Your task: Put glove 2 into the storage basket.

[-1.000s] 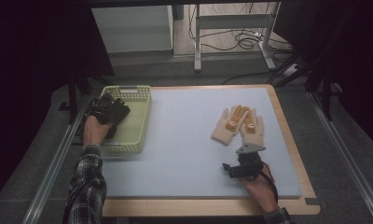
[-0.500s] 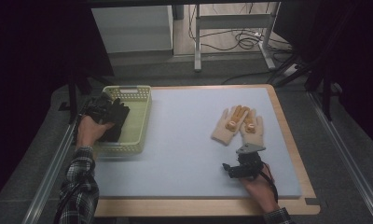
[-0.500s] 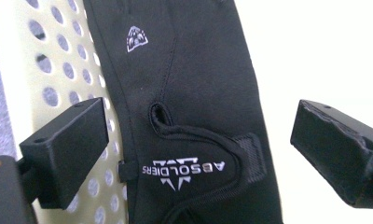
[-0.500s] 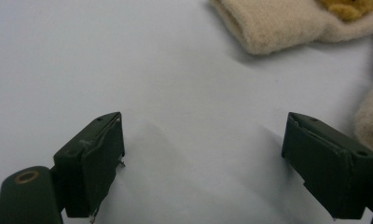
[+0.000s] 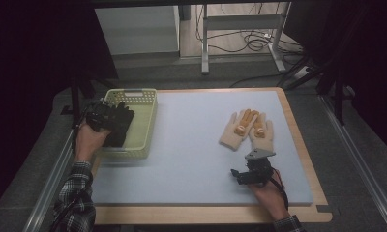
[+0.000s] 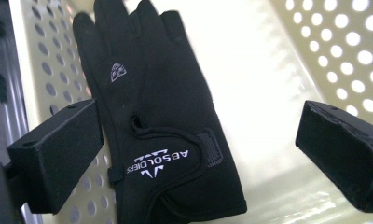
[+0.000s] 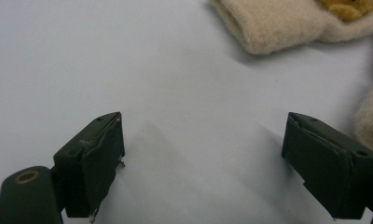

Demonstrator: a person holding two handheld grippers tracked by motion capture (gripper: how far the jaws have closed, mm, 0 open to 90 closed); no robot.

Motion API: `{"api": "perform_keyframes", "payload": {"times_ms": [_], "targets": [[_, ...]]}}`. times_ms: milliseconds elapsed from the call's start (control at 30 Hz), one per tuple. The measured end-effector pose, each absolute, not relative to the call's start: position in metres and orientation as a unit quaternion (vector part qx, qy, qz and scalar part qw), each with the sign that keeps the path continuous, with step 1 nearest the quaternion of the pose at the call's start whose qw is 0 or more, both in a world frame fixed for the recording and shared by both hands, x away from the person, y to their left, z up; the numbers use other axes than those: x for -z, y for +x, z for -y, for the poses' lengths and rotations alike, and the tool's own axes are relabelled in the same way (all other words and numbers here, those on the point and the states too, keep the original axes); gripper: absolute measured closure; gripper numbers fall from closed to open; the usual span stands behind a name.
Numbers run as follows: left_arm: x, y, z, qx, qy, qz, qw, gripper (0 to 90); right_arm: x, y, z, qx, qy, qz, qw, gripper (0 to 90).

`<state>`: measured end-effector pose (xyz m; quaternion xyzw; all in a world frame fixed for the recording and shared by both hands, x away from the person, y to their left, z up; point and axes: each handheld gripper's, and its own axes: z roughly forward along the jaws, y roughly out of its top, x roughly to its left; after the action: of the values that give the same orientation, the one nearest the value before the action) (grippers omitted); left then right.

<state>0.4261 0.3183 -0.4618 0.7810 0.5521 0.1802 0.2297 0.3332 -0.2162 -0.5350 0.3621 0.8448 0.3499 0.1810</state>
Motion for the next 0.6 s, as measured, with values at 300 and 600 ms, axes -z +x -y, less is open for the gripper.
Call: {"api": "perform_keyframes", "payload": {"times_ms": [300,600], "targets": [[0.457,0.404,-0.305,-0.215,0.789,-0.512,0.263,0.5,0.535,0.333,0.216,-0.350,0.362,-0.845,0.181,12.6],[0.448,0.381,-0.277,-0.226,0.799,-0.466,0.305,0.5,0.535,0.333,0.216,-0.348,0.362,-0.845,0.181,12.6]]}}
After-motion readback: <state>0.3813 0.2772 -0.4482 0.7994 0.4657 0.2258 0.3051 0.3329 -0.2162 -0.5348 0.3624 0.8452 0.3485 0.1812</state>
